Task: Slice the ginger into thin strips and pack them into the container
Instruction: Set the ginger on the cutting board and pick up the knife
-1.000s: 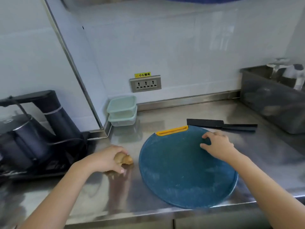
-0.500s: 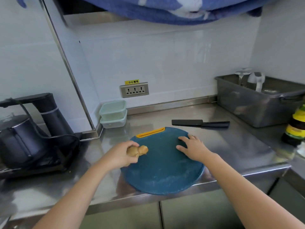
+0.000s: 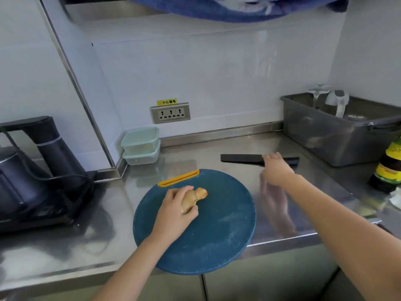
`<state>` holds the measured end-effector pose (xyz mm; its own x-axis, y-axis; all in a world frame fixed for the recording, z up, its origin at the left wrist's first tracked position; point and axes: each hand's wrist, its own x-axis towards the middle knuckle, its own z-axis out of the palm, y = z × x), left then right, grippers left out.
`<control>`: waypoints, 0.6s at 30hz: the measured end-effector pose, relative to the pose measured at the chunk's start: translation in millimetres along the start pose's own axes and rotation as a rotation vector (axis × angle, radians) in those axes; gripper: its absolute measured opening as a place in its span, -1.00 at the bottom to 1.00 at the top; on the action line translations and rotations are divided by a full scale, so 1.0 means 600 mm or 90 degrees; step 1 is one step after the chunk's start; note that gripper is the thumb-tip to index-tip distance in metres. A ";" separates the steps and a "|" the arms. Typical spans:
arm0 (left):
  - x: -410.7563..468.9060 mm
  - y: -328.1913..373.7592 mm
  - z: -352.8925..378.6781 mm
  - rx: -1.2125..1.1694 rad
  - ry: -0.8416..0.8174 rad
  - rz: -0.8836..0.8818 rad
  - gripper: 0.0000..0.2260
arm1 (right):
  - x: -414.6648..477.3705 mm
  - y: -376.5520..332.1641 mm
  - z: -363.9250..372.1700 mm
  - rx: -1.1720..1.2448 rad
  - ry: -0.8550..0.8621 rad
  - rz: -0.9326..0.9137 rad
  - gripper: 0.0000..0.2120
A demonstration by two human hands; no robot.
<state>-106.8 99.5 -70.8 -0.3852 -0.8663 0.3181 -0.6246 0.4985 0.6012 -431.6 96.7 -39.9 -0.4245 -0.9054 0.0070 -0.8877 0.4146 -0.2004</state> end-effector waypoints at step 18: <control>0.000 -0.008 -0.005 -0.051 -0.027 0.018 -0.67 | -0.019 -0.036 -0.028 -0.078 0.062 -0.027 -0.71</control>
<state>-101.9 97.0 -71.3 -0.4315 -0.8489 0.3052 -0.5572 0.5168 0.6499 -410.5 99.5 -19.2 -0.3961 -0.9117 0.1089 -0.9178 0.3894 -0.0777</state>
